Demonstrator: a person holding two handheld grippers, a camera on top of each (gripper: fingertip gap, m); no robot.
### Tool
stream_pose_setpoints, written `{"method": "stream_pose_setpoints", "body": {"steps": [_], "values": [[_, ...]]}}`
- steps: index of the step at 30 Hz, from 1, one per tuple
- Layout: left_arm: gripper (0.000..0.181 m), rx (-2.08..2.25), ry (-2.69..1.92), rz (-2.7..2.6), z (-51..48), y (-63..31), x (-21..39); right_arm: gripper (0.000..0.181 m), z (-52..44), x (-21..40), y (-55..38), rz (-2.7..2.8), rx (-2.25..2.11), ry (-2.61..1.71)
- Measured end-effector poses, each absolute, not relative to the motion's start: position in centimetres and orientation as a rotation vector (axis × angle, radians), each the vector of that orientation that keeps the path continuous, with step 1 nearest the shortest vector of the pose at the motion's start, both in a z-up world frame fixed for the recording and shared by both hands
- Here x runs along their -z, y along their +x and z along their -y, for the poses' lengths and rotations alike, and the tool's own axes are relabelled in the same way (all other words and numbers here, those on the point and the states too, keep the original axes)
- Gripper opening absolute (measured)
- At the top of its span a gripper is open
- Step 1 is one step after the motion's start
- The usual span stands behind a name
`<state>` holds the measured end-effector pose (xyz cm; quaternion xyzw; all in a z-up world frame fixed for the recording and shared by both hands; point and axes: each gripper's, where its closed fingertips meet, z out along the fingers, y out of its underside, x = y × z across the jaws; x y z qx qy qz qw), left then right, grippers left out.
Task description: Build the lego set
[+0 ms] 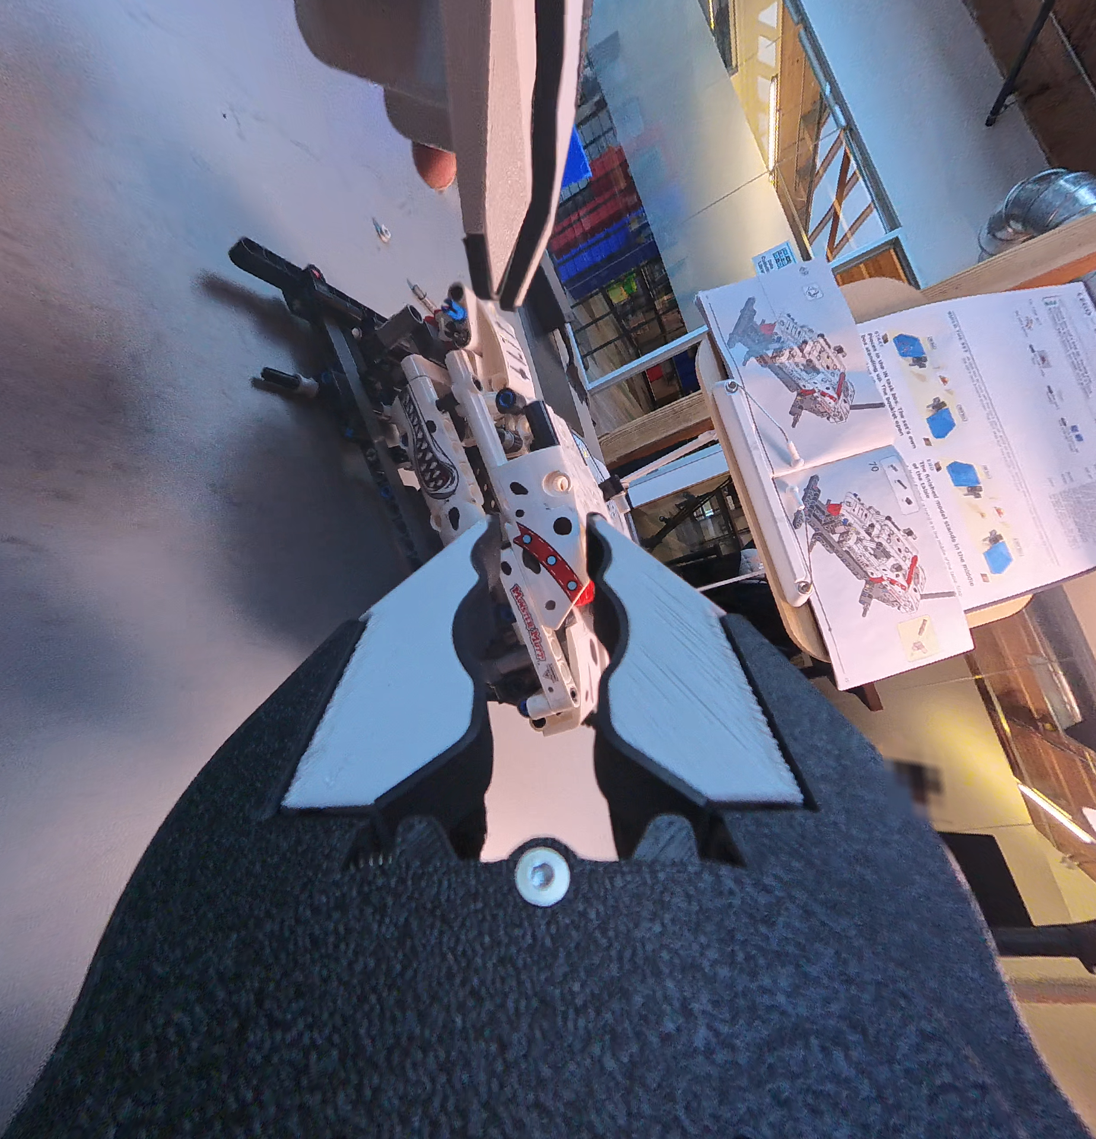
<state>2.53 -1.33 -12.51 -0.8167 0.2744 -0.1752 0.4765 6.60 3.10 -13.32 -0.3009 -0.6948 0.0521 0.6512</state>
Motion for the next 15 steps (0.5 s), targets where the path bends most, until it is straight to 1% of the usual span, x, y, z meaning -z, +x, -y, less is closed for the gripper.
{"method": "stream_pose_setpoints", "body": {"steps": [2, 5, 6, 10, 15], "values": [[0.013, 0.405, -1.993, -0.677, 1.3, 2.5, 12.7, 0.031, -2.4, 12.5, 6.8, 1.576, -0.120, -0.643], [0.009, 0.379, -1.990, -0.692, 1.0, 2.9, 13.4, 0.028, -0.4, 10.9, 6.7, 1.575, -0.165, -0.590], [0.007, 0.355, -1.992, -0.693, 0.8, 2.8, 13.6, 0.025, 0.3, 11.1, 6.4, 1.600, -0.165, -0.576], [0.000, 0.314, -2.001, -0.698, 0.4, 2.8, 14.1, 0.027, 0.3, 13.7, 4.7, 1.692, -0.019, -0.570], [0.000, 0.291, -2.000, -0.675, 0.2, 2.7, 14.1, 0.025, -0.7, 14.5, 3.6, 1.703, 0.070, -0.612]]}}
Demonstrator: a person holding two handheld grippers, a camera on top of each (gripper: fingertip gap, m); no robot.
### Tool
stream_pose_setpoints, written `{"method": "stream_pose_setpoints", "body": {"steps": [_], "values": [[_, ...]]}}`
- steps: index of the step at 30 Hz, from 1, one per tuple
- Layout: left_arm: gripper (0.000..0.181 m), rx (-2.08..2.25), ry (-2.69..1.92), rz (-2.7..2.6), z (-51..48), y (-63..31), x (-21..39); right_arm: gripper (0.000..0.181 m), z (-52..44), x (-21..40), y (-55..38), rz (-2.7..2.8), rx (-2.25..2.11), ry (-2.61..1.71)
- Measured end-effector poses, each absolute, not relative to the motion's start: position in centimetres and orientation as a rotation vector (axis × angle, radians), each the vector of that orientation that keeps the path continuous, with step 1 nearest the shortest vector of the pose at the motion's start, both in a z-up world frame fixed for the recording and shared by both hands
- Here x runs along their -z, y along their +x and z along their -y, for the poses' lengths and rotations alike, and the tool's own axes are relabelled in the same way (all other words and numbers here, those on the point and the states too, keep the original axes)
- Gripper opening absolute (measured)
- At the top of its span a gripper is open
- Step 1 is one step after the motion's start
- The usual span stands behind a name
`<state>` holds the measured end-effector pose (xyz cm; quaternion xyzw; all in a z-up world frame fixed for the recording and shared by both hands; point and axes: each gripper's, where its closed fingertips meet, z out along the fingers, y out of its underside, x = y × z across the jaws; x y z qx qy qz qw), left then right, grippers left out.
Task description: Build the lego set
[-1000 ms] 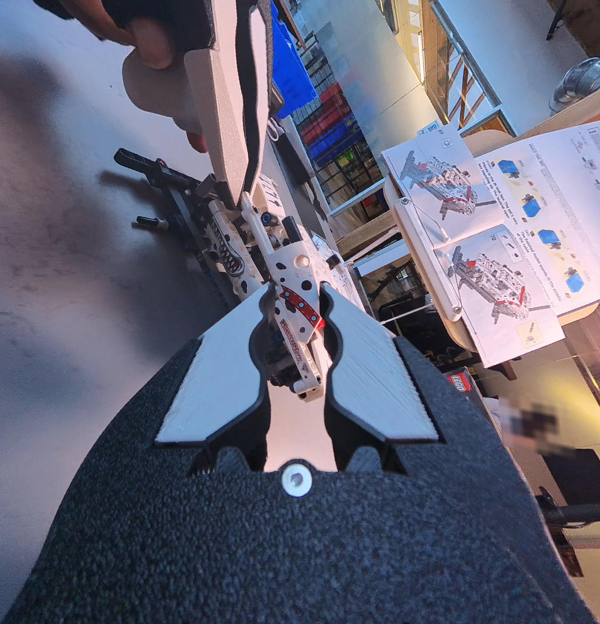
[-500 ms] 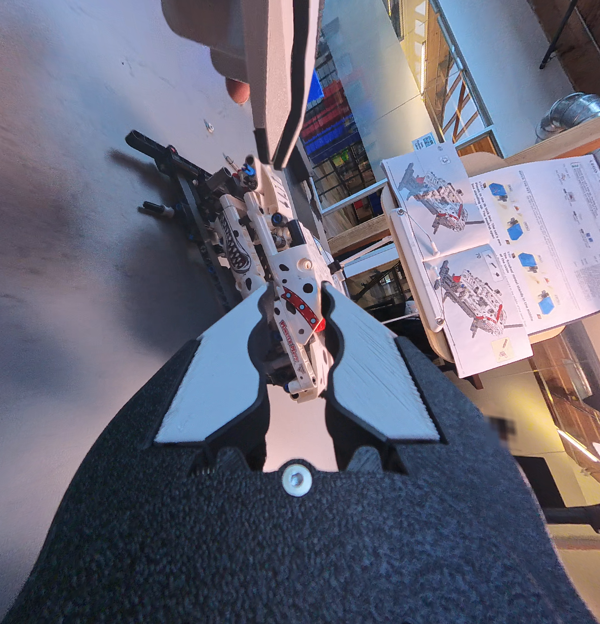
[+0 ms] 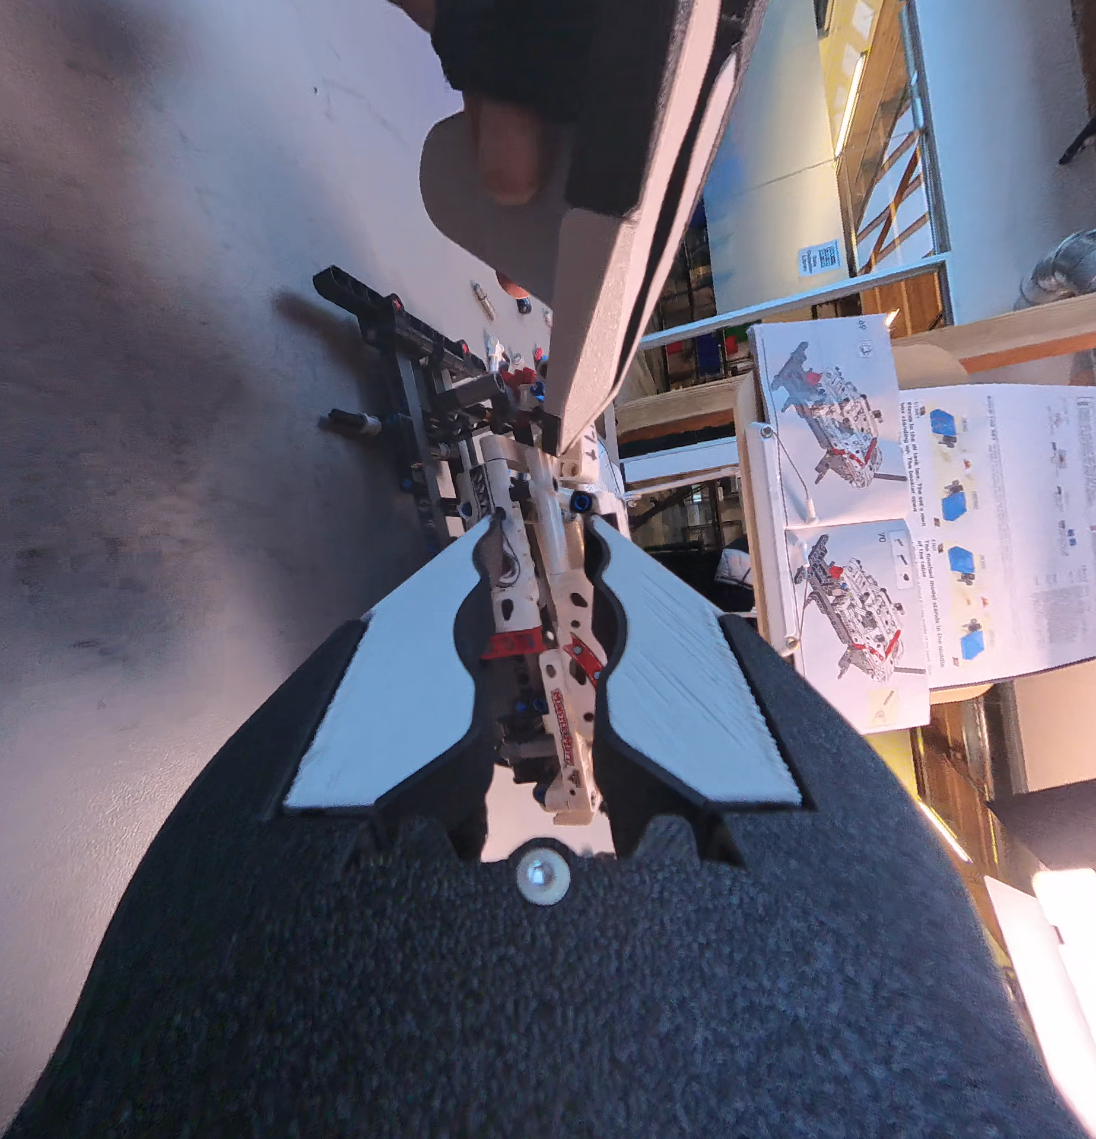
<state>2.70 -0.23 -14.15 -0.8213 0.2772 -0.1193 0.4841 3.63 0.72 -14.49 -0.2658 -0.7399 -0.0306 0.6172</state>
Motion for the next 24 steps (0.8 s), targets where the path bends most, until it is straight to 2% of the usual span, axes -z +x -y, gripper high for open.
{"method": "stream_pose_setpoints", "body": {"steps": [5, 9, 13, 17, 20, 24], "values": [[0.001, 0.287, -1.999, -0.657, 0.1, 2.4, 14.2, 0.023, -0.9, 15.1, 3.2, 1.708, 0.128, -0.580], [0.018, 0.260, -1.949, -0.699, 0.6, 1.2, 13.3, 0.022, -1.1, 15.0, 3.1, 1.720, 0.149, -0.591], [0.055, 0.208, -1.896, -0.694, 0.2, -1.7, 12.3, 0.022, -1.3, 15.0, 3.0, 1.717, 0.162, -0.588], [0.088, 0.274, -1.974, -0.819, -1.3, -1.9, 15.9, 0.022, -1.3, 15.0, 2.9, 1.709, 0.162, -0.572], [0.087, 0.242, -1.958, -0.929, -2.4, -0.7, 16.8, 0.023, -1.4, 15.0, 3.0, 1.703, 0.167, -0.577], [0.077, 0.171, -1.987, -1.019, -3.6, -0.1, 18.0, 0.023, -1.6, 15.1, 3.0, 1.686, 0.185, -0.574]]}}
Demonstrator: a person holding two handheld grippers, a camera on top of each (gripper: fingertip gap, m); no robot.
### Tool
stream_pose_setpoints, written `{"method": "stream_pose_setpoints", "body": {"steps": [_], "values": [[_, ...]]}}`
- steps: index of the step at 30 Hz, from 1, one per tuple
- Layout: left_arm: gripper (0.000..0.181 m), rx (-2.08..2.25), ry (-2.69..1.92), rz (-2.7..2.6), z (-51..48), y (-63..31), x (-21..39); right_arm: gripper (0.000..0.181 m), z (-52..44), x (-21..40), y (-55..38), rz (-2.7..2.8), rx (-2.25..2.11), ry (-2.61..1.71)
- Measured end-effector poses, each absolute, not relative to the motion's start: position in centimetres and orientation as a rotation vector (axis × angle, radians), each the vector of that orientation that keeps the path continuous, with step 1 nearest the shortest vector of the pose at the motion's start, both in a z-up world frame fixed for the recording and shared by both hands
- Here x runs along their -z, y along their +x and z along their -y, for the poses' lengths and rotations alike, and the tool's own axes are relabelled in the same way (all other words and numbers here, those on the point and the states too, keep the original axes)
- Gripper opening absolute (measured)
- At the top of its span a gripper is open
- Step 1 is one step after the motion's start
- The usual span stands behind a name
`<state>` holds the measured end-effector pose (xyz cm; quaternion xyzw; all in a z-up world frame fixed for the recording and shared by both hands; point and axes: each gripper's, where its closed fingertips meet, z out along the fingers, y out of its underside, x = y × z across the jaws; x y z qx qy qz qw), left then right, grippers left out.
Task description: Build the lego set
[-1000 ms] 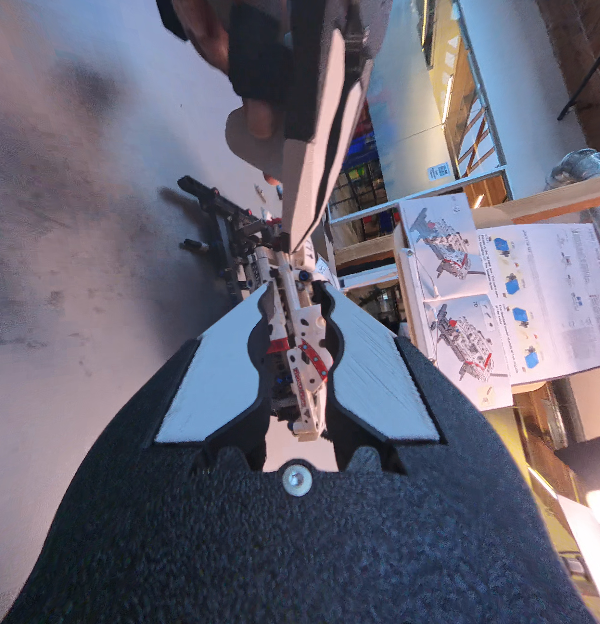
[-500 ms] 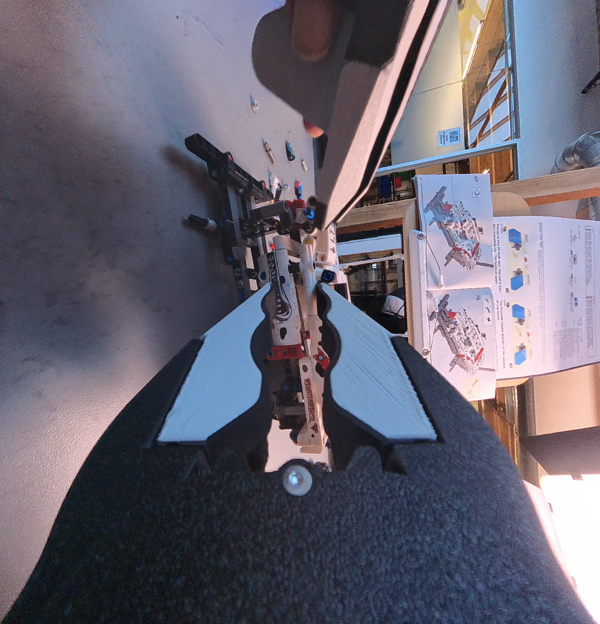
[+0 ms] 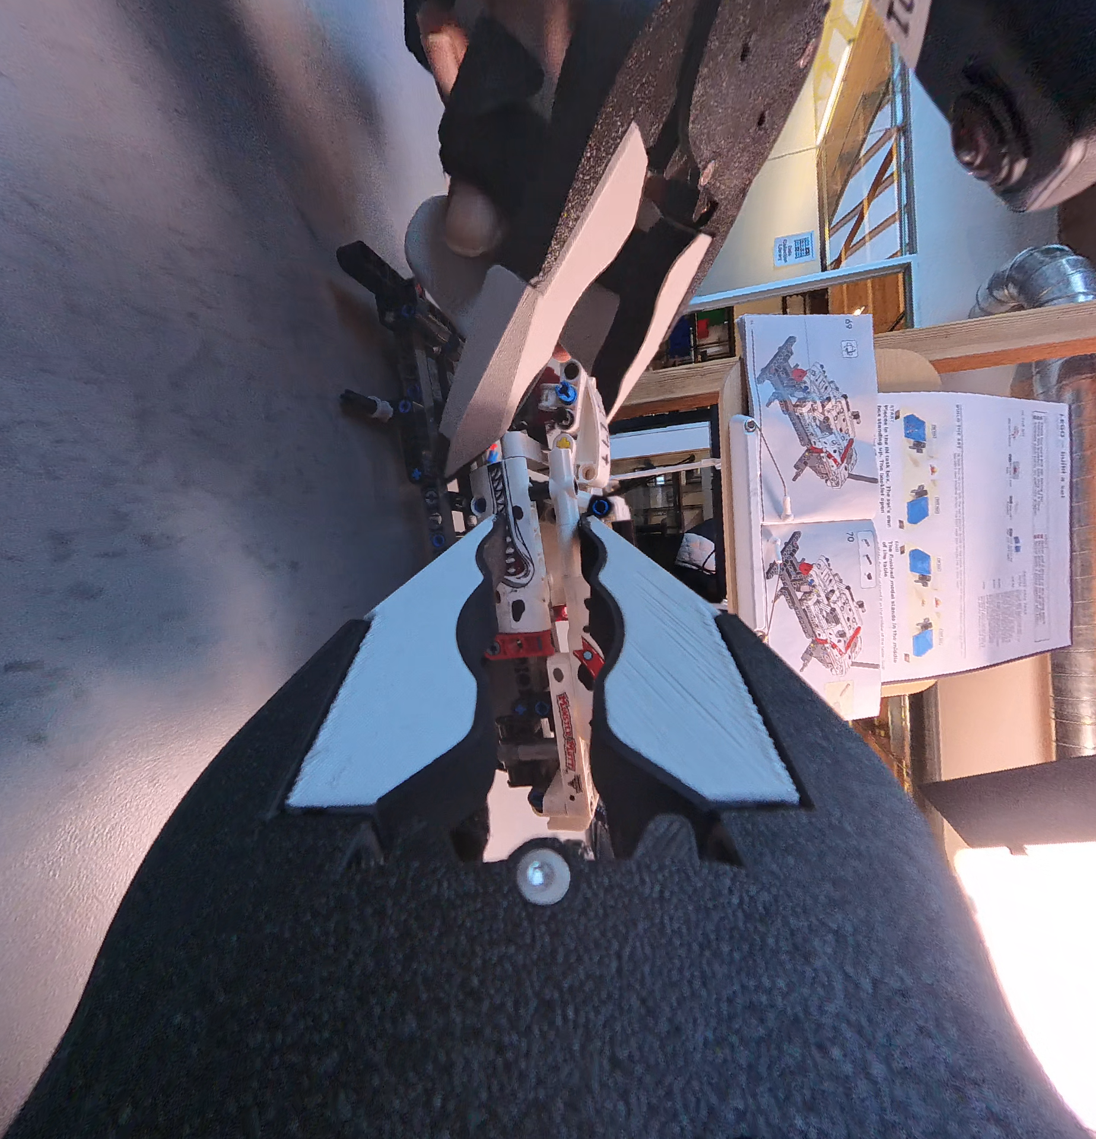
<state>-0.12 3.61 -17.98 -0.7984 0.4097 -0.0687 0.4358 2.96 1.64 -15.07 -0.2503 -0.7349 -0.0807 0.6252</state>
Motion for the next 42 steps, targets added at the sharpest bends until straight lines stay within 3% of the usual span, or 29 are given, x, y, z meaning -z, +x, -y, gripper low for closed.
{"method": "stream_pose_setpoints", "body": {"steps": [2, 3, 9, 12, 16, 26, 42], "values": [[0.075, 0.224, -2.010, -1.008, -3.6, 0.0, 17.8, 0.023, -1.9, 15.1, 3.1, 1.678, 0.183, -0.579], [0.064, 0.243, -2.021, -0.985, -3.7, -0.1, 17.6, 0.024, -2.1, 15.1, 3.3, 1.680, 0.188, -0.588], [0.062, 0.438, -2.151, -0.855, -3.5, 0.5, 17.1, 0.025, -2.7, 14.4, 3.8, 1.674, 0.188, -0.580], [0.062, 0.637, -2.199, -0.744, -3.3, 1.1, 16.4, 0.042, -2.7, 14.3, 4.0, 1.676, 0.182, -0.577], [0.061, 0.837, -2.254, -0.666, -2.4, 1.6, 15.9, 0.045, -1.8, 13.3, 3.9, 1.708, 0.115, -0.535], [0.061, 1.202, -2.264, -0.526, -1.4, 2.4, 15.4, 0.041, -1.8, 12.8, 3.2, 1.938, 0.063, -0.585], [0.060, 1.324, -2.228, -0.517, -0.6, 2.4, 15.2, 0.041, -1.2, 12.8, 3.3, 2.039, 0.018, -0.586]]}}
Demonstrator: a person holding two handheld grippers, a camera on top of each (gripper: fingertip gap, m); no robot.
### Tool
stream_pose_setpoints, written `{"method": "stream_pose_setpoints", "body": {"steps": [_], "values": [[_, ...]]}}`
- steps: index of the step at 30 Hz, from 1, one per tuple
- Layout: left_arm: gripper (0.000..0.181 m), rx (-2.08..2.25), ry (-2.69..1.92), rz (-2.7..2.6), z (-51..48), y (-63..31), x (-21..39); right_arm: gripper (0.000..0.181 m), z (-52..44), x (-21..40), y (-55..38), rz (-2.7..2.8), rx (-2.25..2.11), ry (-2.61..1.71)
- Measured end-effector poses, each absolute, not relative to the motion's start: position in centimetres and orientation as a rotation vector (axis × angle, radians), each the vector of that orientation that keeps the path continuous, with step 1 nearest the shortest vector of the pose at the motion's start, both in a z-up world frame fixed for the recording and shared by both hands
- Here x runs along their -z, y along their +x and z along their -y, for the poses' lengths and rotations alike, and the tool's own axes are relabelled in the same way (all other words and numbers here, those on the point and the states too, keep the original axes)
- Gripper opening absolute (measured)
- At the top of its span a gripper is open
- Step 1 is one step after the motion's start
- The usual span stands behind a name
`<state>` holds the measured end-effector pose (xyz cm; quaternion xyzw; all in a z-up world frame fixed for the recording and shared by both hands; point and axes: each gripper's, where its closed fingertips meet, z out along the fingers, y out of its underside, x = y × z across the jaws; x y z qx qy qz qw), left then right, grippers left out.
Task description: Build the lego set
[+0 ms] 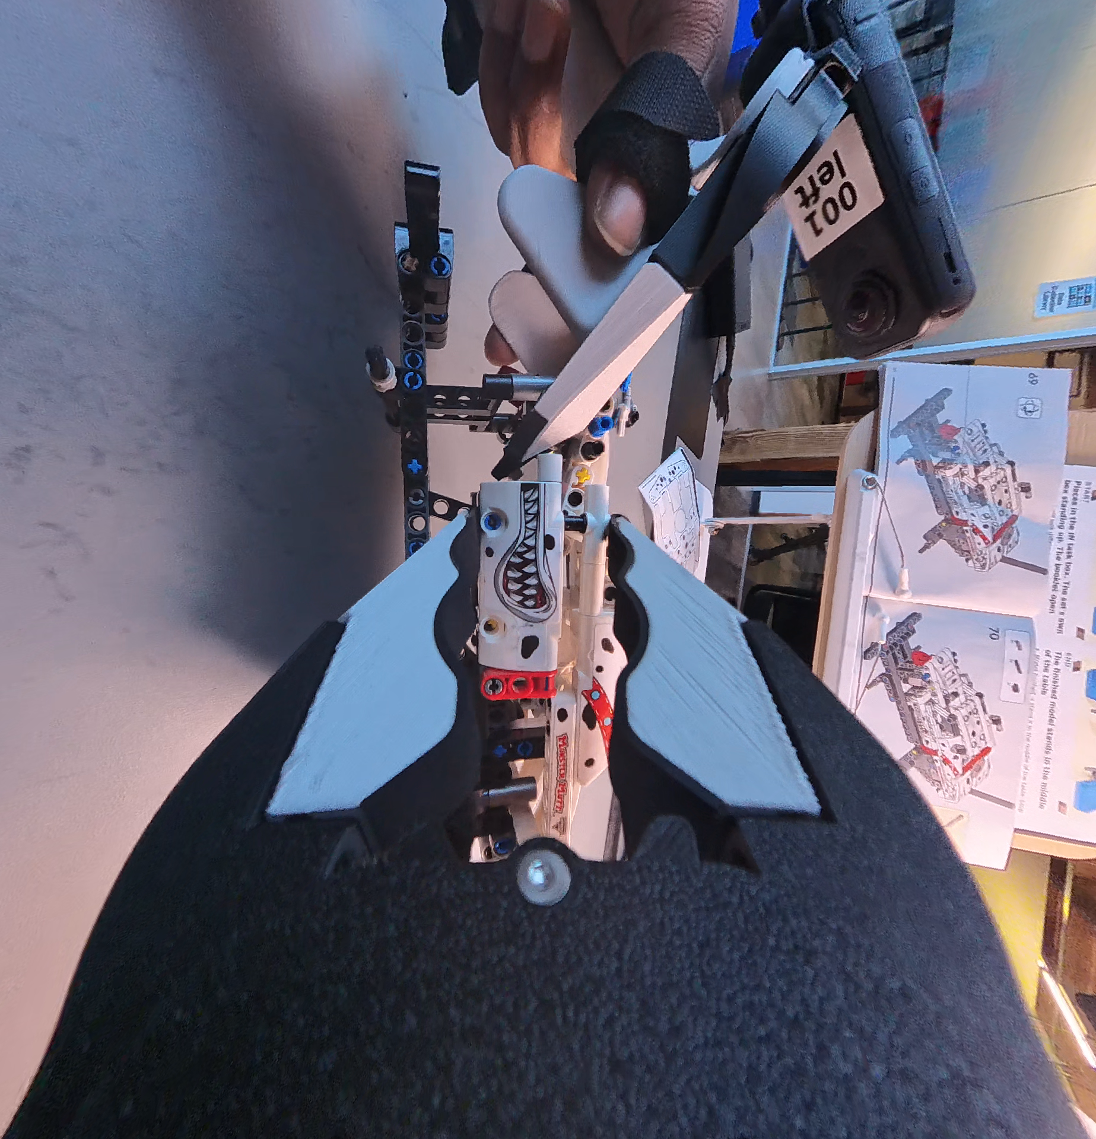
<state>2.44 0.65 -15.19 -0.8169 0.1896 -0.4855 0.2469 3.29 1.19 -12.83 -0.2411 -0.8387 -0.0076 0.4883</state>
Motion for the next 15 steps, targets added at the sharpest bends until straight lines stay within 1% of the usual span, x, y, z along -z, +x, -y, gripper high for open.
{"method": "stream_pose_setpoints", "body": {"steps": [10, 15], "values": [[0.064, 1.372, -2.210, -0.500, 0.08, 2.67, 15.19, 0.040, -0.64, 12.80, 3.45, 2.110, -0.050, -0.635], [0.069, 1.227, -2.173, -0.609, 0.09, 2.78, 15.63, 0.039, -0.54, 12.78, 3.45, 2.081, -0.041, -0.625]]}}
